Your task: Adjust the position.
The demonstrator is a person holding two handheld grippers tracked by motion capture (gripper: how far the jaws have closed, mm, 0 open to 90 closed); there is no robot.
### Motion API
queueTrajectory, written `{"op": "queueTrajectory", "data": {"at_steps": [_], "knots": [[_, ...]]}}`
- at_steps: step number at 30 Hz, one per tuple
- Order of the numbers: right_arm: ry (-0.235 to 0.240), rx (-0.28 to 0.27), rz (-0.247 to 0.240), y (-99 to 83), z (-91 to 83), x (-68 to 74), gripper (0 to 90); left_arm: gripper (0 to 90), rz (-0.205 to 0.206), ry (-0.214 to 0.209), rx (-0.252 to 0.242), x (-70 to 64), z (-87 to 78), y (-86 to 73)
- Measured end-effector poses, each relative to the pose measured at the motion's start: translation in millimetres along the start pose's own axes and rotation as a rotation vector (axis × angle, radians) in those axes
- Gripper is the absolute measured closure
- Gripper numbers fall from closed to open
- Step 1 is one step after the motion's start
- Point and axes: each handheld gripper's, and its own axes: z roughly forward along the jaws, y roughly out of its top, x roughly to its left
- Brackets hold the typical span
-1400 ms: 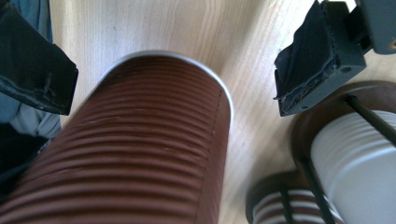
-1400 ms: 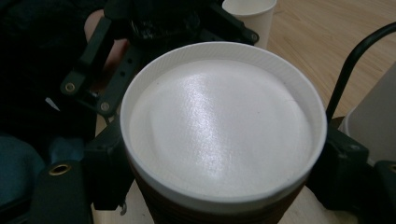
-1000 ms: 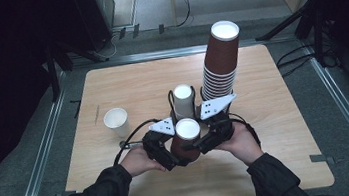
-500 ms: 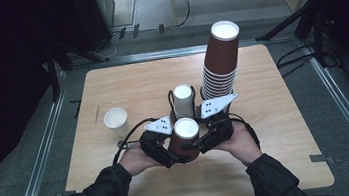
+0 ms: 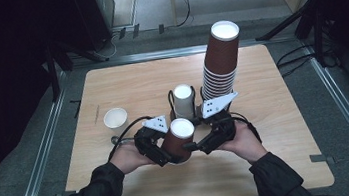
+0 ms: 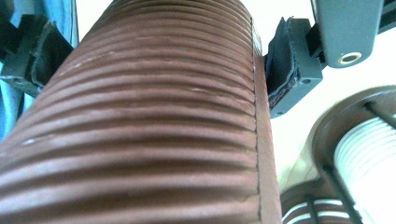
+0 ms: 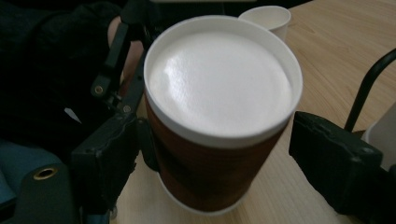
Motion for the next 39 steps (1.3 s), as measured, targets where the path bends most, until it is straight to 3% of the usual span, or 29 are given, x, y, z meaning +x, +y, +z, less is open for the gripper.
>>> {"op": "queueTrajectory", "data": {"at_steps": [7,18,22,34,39], "knots": [[-0.024,0.090,-0.017,-9.8,2.0,2.0,16.5,14.2,0.008,0.028,0.075,1.2,-9.9,-0.8],[-0.036,0.155,-0.017,-22.5,-1.2,3.9,17.0,14.3,0.029,0.068,0.177,3.4,-8.2,0.8],[-0.043,0.181,-0.023,-27.0,-0.2,3.5,17.0,14.4,0.011,0.036,0.191,6.2,-5.7,2.1],[-0.043,0.203,-0.022,-28.8,2.2,-3.0,17.0,14.7,0.056,0.049,0.303,6.1,10.0,4.5],[-0.029,0.215,-0.017,-23.7,5.1,-3.0,16.6,14.7,0.079,0.035,0.324,3.9,14.7,6.0]]}}
